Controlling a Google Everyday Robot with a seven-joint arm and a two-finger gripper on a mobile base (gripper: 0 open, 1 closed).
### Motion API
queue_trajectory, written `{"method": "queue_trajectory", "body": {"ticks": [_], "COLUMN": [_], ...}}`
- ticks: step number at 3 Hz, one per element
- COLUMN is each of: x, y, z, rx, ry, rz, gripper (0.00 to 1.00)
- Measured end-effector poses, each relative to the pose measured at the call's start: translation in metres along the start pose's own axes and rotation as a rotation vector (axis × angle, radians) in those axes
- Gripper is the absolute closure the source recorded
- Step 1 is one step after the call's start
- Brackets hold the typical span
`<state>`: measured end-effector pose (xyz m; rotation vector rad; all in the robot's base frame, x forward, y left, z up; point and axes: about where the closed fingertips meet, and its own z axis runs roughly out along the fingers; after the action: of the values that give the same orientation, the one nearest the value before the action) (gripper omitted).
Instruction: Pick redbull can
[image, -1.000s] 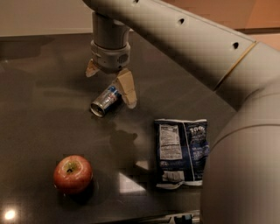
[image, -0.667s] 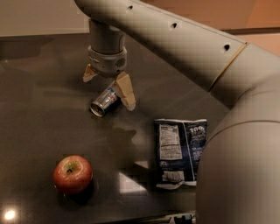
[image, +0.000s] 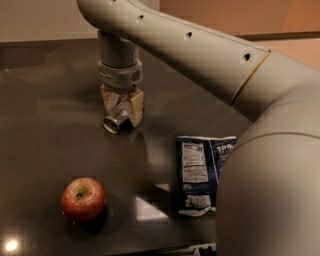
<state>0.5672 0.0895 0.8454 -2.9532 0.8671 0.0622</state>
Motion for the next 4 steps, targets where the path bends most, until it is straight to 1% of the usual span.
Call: {"method": "queue_trajectory", "body": {"ticks": [1, 2, 3, 4], "x": [0.003, 0.009, 0.016, 0.023], "y": [0.004, 0.012, 0.018, 0.018], "z": [-0.006, -0.020, -0.041, -0.068], "rx": [-0.006, 0.000, 0.037, 0.106], "ry": [-0.005, -0.014, -0.033, -0.074], "rz": [-0.015, -0.001, 0.036, 0.093], "gripper": [0.62, 0.85, 1.00, 1.00]}}
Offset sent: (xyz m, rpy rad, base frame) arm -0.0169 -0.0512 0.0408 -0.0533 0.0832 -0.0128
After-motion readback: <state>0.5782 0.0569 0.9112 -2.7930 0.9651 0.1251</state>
